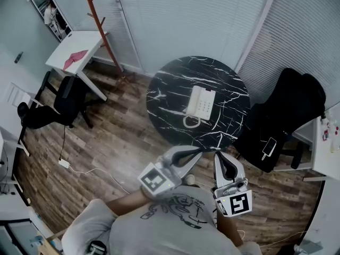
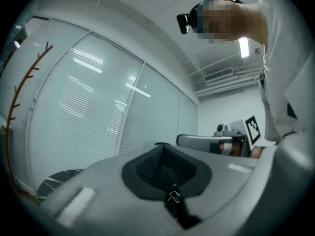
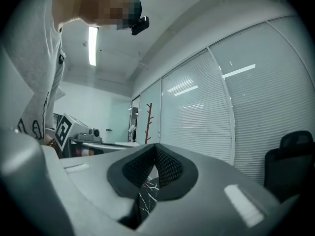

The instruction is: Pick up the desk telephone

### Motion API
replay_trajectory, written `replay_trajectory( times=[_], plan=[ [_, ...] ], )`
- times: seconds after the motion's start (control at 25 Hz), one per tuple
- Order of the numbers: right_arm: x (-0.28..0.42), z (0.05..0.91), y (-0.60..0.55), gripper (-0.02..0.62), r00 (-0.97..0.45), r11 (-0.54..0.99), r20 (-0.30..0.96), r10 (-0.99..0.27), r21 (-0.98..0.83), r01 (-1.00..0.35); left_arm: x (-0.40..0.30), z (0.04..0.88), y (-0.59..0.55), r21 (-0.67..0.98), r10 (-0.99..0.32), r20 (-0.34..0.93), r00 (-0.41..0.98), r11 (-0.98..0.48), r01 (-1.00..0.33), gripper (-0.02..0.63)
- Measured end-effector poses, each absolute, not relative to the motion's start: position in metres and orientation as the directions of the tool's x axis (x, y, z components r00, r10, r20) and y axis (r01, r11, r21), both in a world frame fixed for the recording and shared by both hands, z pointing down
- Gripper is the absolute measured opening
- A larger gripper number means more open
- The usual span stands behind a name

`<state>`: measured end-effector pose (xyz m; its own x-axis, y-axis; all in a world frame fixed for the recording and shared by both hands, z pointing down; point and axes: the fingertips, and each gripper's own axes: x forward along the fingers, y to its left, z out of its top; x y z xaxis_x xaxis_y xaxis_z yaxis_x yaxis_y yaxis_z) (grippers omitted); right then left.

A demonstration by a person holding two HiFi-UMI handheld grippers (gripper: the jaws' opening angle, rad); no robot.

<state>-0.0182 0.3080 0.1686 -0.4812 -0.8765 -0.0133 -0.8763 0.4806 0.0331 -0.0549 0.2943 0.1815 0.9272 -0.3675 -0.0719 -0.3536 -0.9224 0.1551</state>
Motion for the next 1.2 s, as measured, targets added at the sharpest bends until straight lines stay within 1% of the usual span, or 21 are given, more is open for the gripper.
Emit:
replay_trajectory(
  times=[0.64, 1.2],
  plan=[
    [0.038, 0.183, 0.334, 0.006, -0.533, 0.533, 0.006, -0.846, 0.015, -0.846, 0.006, 0.189, 0.317, 0.167, -0.42, -0.07, 0.905, -0.899, -0.404, 0.002],
    [0.043, 0.19, 0.318, 0.006, -0.546, 0.546, 0.008, -0.838, 0.008, -0.838, 0.007, 0.197, 0.301, 0.176, -0.434, -0.062, 0.899, -0.891, -0.418, 0.002]
  ],
)
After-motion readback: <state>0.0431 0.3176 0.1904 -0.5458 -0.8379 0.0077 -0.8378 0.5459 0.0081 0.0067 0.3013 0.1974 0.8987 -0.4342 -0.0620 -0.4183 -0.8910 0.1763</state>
